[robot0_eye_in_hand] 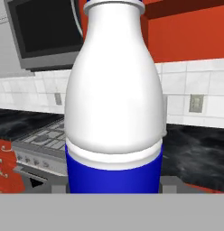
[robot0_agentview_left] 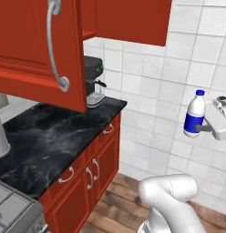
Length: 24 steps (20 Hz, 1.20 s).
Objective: Pick the bottled water from the counter and place it in the open cabinet.
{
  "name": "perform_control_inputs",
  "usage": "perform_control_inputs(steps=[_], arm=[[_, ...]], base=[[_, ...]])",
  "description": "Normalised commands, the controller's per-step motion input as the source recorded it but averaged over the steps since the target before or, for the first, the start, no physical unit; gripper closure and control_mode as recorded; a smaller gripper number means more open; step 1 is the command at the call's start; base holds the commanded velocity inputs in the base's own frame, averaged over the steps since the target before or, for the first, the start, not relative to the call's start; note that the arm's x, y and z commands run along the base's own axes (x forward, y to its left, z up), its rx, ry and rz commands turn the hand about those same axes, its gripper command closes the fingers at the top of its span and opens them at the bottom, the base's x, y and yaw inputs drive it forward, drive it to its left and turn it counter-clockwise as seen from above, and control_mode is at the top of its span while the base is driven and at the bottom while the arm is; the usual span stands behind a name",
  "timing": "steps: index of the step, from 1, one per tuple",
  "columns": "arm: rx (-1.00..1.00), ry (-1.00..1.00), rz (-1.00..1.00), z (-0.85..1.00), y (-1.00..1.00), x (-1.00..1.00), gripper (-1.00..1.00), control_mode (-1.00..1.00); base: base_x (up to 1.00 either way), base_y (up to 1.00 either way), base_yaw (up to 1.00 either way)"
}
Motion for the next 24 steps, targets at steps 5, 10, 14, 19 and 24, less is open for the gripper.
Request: perform_control_inputs(steps=[5,10,14,19,24], arm=[[0.00,0.00,0.00,0.00,0.00,0.00,1.00,1.00],[0.00,0.00,0.00,0.00,0.00,0.00,1.00,1.00],[0.00,0.00,0.00,0.00,0.00,0.00,1.00,1.00],[0.00,0.00,0.00,0.00,0.00,0.00,1.00,1.00],[0.00,0.00,0.00,0.00,0.00,0.00,1.00,1.00]], base=[[0.45,0.06,0.34],[0.32,0.01,0.42],[0.40,-0.07,0.52],[0.47,-0.20,0.54],[0.36,-0.24,0.50]])
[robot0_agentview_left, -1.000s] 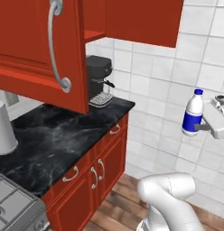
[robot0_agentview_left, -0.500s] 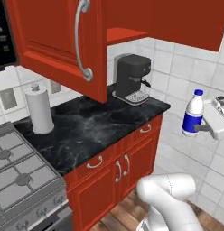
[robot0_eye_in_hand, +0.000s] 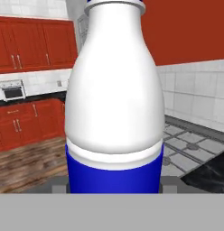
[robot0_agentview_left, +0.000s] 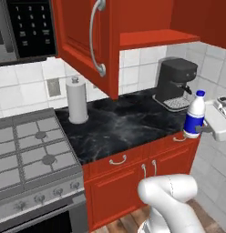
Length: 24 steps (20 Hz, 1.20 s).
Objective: Pick the bottled water from the counter and place it in the open cabinet.
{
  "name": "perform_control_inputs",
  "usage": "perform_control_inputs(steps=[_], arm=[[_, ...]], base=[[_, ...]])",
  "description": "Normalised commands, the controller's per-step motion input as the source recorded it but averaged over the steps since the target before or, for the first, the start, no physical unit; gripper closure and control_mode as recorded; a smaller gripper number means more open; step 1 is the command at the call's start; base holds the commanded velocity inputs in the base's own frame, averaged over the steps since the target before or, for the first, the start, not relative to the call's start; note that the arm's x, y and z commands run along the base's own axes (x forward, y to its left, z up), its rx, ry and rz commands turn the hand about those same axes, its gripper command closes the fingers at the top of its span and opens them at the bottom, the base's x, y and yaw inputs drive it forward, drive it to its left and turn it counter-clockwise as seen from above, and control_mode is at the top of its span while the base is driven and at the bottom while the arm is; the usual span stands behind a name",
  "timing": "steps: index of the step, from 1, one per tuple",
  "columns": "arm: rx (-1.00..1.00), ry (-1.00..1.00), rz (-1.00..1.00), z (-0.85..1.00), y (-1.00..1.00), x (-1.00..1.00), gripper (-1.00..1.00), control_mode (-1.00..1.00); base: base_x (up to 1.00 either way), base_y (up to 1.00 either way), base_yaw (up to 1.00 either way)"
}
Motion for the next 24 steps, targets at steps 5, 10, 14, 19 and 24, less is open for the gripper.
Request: perform_control_inputs(steps=[5,10,14,19,24], arm=[[0.00,0.00,0.00,0.00,0.00,0.00,1.00,1.00],[0.00,0.00,0.00,0.00,0.00,0.00,1.00,1.00],[0.00,0.00,0.00,0.00,0.00,0.00,1.00,1.00],[0.00,0.00,0.00,0.00,0.00,0.00,1.00,1.00],[0.00,0.00,0.00,0.00,0.00,0.00,1.00,1.00]], base=[[0.27,-0.15,0.48],[0.29,-0.38,0.41],[0.15,-0.90,0.27],[0.02,-0.62,0.10],[0.37,-0.15,-0.01]])
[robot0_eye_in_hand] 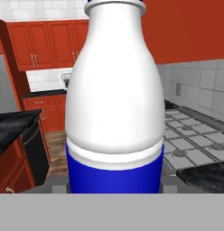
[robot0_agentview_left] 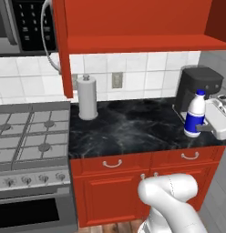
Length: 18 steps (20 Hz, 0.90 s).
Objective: Pick the bottled water from the counter and place it in the open cabinet.
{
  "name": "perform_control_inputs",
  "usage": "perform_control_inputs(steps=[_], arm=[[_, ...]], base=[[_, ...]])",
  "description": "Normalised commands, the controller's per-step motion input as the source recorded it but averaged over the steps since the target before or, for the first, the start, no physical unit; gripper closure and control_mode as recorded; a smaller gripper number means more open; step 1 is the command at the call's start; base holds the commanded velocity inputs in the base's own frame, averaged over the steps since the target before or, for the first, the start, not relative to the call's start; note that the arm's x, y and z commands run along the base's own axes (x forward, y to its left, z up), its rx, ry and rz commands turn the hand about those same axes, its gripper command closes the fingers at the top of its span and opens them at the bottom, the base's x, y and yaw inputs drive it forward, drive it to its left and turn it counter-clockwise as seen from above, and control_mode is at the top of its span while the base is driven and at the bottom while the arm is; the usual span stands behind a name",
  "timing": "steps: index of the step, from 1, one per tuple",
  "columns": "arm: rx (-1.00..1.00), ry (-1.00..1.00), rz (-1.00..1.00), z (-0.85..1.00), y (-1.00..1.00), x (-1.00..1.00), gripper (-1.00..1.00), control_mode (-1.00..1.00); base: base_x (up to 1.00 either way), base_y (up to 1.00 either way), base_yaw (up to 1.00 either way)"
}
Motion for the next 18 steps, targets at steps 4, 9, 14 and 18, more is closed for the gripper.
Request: perform_control_inputs(steps=[4,9,14,18], arm=[[0.00,0.00,0.00,0.00,0.00,0.00,1.00,1.00],[0.00,0.00,0.00,0.00,0.00,0.00,1.00,1.00],[0.00,0.00,0.00,0.00,0.00,0.00,1.00,1.00],[0.00,0.00,0.00,0.00,0.00,0.00,1.00,1.00]], base=[[0.75,-0.15,0.00],[0.74,-0.02,0.00],[0.71,-0.10,0.01],[0.50,-0.06,0.01]])
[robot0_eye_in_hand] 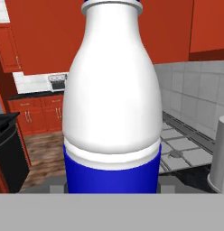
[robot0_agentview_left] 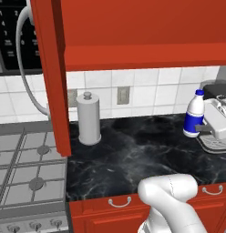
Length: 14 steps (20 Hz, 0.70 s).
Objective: Pick the bottled water from the counter and place it in the open cabinet.
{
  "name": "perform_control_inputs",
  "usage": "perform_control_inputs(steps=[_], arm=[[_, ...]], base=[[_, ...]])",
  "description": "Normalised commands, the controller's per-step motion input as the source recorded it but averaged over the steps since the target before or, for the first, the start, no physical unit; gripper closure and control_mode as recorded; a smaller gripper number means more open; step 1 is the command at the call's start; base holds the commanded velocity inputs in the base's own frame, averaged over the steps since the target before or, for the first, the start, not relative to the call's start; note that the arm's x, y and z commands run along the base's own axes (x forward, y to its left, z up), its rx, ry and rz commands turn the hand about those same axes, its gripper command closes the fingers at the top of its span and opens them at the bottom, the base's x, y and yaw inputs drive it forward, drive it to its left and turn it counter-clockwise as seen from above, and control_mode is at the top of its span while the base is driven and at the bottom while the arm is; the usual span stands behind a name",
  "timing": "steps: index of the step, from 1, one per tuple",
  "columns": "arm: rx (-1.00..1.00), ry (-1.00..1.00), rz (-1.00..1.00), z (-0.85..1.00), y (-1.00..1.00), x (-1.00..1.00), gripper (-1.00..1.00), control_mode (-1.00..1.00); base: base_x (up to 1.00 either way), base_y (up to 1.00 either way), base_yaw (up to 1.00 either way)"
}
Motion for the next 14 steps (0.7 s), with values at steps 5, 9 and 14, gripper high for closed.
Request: perform_control_inputs(steps=[5,9,14], arm=[[0.00,0.00,0.00,0.00,0.00,0.00,1.00,1.00],[0.00,0.00,0.00,0.00,0.00,0.00,1.00,1.00],[0.00,0.00,0.00,0.00,0.00,0.00,1.00,1.00]], base=[[0.31,-0.01,0.04],[0.45,-0.08,0.11],[0.04,0.00,0.04]])
